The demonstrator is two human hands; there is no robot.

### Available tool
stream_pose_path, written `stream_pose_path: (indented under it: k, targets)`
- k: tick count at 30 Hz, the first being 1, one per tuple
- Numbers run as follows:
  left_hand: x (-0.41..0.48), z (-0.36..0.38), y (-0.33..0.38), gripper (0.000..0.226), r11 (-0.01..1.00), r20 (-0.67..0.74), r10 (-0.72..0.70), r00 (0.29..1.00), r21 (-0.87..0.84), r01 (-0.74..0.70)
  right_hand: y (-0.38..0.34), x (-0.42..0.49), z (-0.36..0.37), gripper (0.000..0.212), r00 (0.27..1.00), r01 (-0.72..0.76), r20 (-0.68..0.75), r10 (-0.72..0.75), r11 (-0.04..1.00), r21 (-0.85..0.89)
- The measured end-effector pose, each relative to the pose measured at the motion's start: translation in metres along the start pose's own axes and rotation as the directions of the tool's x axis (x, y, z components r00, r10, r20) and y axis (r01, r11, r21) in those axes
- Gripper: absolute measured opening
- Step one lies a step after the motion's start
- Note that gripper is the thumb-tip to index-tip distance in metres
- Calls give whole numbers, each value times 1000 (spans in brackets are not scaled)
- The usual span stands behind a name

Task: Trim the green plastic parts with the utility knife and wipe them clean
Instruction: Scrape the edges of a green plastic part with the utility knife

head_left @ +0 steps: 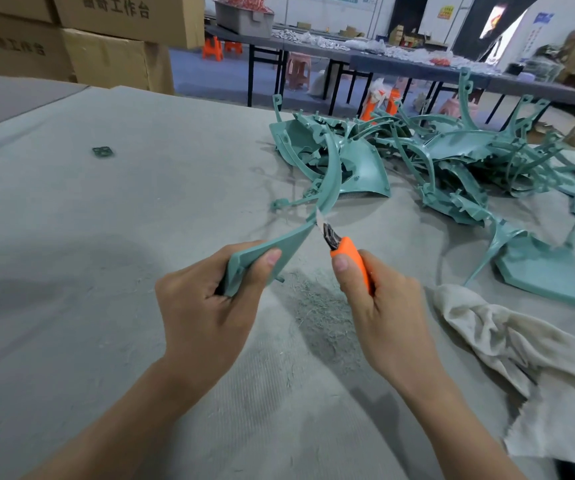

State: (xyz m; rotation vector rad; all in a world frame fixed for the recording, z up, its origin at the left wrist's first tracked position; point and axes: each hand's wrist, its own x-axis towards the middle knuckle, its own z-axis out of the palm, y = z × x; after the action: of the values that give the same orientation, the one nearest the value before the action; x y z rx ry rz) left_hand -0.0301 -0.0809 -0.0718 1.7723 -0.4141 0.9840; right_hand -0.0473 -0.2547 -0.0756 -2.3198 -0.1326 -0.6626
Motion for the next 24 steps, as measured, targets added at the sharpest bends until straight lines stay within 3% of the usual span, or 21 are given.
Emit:
stream_pose_path:
  k: [6, 10, 17, 24]
  targets:
    - [1, 0, 1, 6, 997, 16, -55, 998, -45, 55, 5, 2, -2, 51, 999, -27, -39, 25, 997, -75]
    - [1, -2, 5, 12, 998, 22, -40, 999, -52, 41, 16, 7, -10, 59, 994, -82, -74, 78, 995, -63]
    - [2, -2, 3, 15, 996, -1, -73, 997, -55, 73, 15, 6, -11, 56, 999, -34, -12, 34, 999, -24]
    - [0, -1, 3, 12, 997, 41, -59, 997, -55, 62, 25, 10, -18, 67, 997, -53, -60, 53, 999, 0]
